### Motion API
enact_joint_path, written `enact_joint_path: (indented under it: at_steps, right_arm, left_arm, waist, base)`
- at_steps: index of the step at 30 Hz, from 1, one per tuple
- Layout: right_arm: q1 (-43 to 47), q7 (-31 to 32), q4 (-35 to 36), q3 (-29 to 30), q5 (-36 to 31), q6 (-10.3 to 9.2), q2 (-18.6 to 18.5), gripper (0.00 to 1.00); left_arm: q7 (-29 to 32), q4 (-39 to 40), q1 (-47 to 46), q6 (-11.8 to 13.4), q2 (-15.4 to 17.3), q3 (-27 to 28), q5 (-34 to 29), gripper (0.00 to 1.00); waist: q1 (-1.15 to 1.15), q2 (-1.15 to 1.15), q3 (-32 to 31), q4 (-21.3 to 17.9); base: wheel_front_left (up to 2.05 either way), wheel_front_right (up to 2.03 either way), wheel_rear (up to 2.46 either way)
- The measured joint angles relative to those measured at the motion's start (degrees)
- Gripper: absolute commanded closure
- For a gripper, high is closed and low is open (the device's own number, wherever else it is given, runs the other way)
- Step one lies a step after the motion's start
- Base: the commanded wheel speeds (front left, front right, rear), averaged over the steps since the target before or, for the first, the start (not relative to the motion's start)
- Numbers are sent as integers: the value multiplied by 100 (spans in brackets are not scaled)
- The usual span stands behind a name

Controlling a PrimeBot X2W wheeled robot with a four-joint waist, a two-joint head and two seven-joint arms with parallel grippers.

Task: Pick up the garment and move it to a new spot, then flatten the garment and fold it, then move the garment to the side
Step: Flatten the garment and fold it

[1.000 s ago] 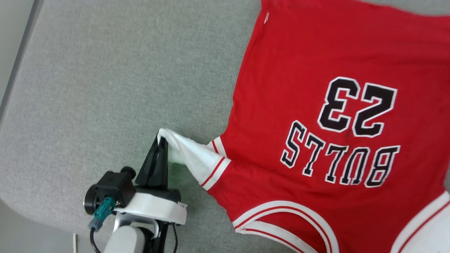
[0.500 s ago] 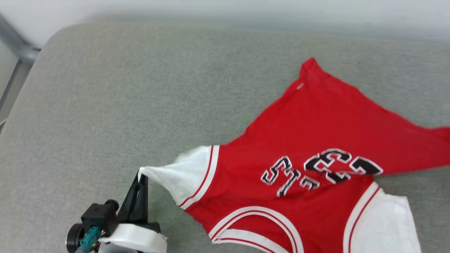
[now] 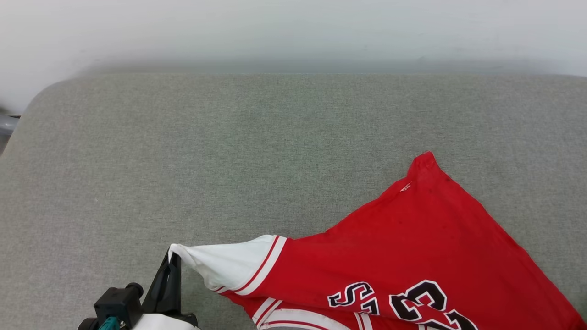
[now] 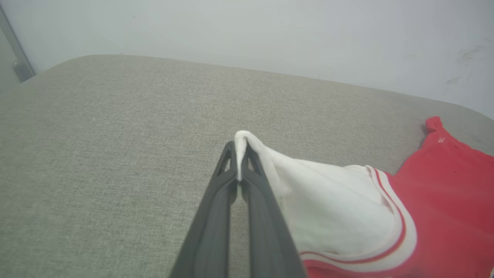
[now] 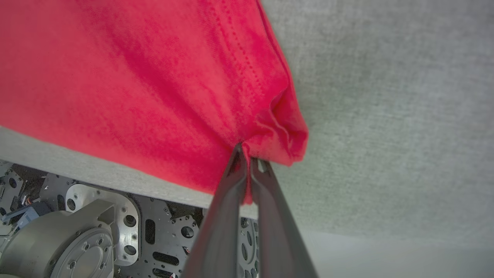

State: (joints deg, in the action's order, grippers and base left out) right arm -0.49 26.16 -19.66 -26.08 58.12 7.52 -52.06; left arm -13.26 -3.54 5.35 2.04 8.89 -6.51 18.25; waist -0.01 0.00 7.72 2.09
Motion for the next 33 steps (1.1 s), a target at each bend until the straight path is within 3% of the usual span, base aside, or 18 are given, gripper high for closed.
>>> enact_joint_path:
  at_steps: [3,4,6,11,17,22,27,33]
  right_arm:
    - [168,-5,18,94,-31,-2,153,100]
    - [183,-67,25,145,-70,-2,201,79]
    - [183,-93,52,234,-145,-1,237,0]
    - [161,-224,364,592,-361,-1,235,0]
    - [-214,-290,1225,1172,-648,-1,35,0]
    - [-776,74,1926,1417,-914,-1,-9,0]
    - [-1591,677,2260,1226,-1180,0,27,0]
    - [-2718,1467,1996,557,-1432,-1,238,0]
  left_arm:
    - [10,0,11,1,27,9,16,100]
    - [16,0,15,1,40,13,18,100]
    - [24,-1,23,7,65,19,19,100]
    - [32,-10,23,7,93,-3,52,100]
    - [33,12,17,7,94,-68,49,100]
    - [33,56,-95,4,86,-155,13,100]
    - [21,73,-271,-7,36,-268,-37,100]
    - [-14,74,-534,-52,-47,-423,-89,100]
  waist:
    - [0,0,-18,-38]
    - [0,0,-23,-50]
    - [0,0,-33,-67]
    - [1,0,-66,-45]
    - [1,0,-57,50]
    - [2,0,63,162]
    - [2,0,259,313]
    - [2,0,539,547]
  base:
    - [0,0,0]
    - [0,0,0]
    - [0,0,0]
    - [0,0,0]
    - [0,0,0]
    - [0,0,0]
    - [0,0,0]
    - [0,0,0]
